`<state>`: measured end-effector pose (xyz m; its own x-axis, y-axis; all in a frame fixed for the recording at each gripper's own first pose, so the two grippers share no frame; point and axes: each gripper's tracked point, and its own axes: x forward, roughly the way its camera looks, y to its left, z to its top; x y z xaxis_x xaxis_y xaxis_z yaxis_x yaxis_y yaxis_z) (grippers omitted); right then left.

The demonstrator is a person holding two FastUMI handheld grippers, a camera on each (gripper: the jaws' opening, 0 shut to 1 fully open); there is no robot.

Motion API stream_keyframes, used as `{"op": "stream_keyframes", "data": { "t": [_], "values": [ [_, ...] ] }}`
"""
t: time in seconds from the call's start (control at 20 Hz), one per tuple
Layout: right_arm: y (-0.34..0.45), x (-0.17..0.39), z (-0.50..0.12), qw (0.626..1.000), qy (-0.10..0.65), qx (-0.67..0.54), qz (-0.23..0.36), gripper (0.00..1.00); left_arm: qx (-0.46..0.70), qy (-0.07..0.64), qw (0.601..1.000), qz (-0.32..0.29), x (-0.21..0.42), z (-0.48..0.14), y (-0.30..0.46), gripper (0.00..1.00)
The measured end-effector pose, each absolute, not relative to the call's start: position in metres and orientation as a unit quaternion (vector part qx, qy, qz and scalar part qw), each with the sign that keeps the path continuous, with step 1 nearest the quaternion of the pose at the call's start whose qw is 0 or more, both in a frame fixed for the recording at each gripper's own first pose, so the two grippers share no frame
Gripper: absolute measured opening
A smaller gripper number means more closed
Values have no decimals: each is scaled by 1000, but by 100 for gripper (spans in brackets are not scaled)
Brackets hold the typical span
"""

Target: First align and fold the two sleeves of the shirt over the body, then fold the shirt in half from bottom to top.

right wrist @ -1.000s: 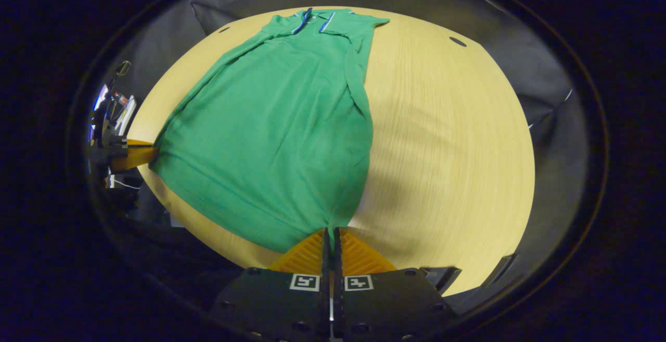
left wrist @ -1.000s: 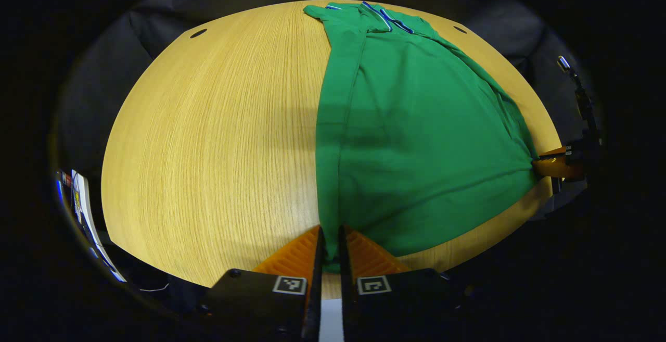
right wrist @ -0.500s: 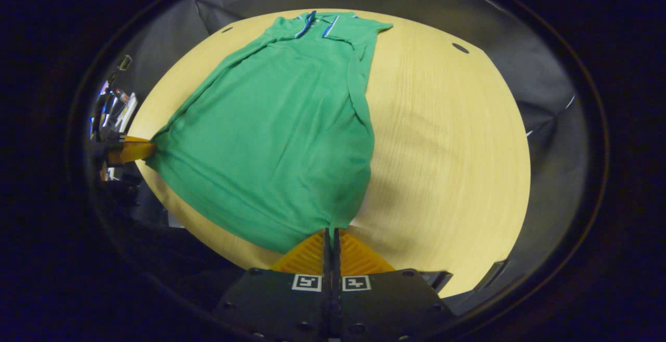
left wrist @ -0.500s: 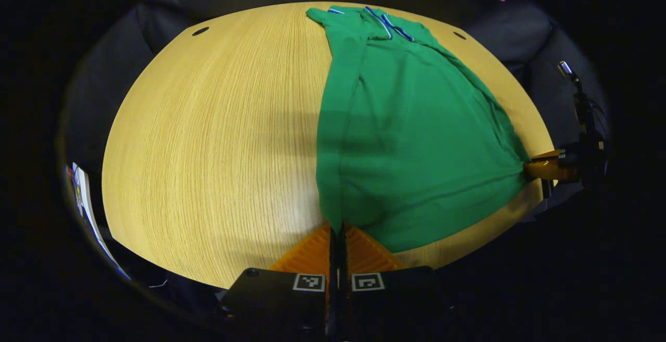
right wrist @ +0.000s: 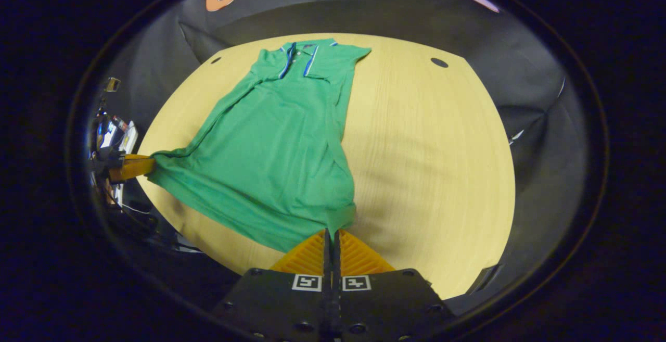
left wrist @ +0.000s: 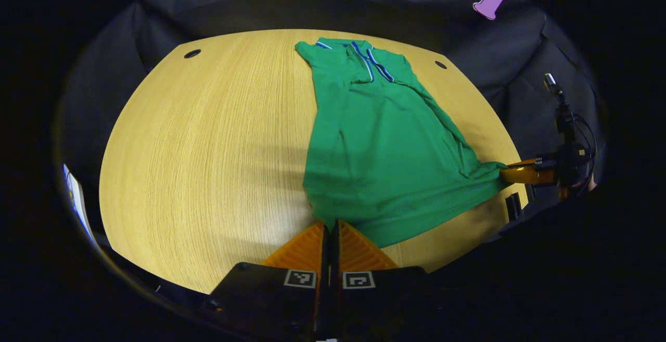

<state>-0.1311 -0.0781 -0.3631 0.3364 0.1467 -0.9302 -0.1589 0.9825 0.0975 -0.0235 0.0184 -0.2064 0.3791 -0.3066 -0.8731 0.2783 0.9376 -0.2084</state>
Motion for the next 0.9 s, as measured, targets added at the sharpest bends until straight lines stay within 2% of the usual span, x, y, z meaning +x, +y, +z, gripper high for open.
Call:
{"op": "stream_keyframes", "data": {
  "t": [0.55, 0.9],
  "values": [
    [-82, -81, -326, 849, 521, 13, 84, 0, -2, 473, 862, -180, 41, -172, 14, 6],
    [-94, -29, -290, 885, 461, 10, 62, 0, -12, 425, 887, -179, 90, -142, 3, 6]
  ]
}}
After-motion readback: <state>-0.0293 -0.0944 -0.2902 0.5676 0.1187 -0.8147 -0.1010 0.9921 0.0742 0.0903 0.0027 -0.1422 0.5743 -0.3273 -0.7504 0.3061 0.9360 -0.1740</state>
